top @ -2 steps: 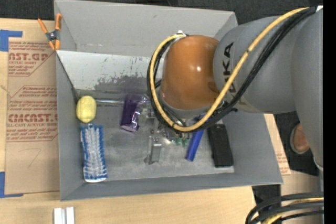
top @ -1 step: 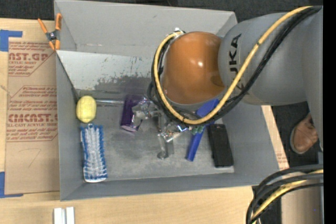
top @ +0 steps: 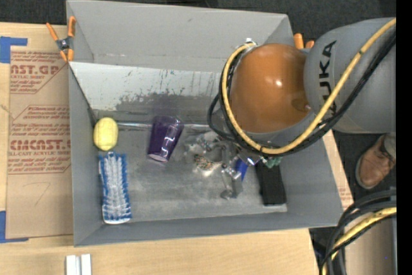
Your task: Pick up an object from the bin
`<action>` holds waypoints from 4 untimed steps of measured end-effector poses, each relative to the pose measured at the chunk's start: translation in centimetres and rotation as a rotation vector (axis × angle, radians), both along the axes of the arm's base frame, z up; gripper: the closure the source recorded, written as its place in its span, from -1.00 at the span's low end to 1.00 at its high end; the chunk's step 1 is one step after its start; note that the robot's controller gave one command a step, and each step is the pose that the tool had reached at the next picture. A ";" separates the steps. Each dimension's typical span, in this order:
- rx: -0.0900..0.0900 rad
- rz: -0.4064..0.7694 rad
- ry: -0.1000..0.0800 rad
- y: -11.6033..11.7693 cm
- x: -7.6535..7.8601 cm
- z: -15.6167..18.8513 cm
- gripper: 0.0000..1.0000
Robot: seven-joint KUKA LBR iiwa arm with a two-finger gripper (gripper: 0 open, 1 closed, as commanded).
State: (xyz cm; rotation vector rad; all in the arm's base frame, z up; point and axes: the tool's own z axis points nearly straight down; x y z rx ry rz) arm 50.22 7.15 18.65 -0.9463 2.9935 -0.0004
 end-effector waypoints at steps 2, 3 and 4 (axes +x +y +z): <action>0.004 0.463 0.000 -7.5 -1.0 -2.5 1.00; 0.005 0.713 -0.003 -12.2 0.0 -3.0 1.00; 0.006 0.877 -0.001 -17.7 0.3 -5.4 1.00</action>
Offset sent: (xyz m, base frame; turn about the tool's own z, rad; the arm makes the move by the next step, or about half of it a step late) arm 0.0000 0.0000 0.0000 0.0000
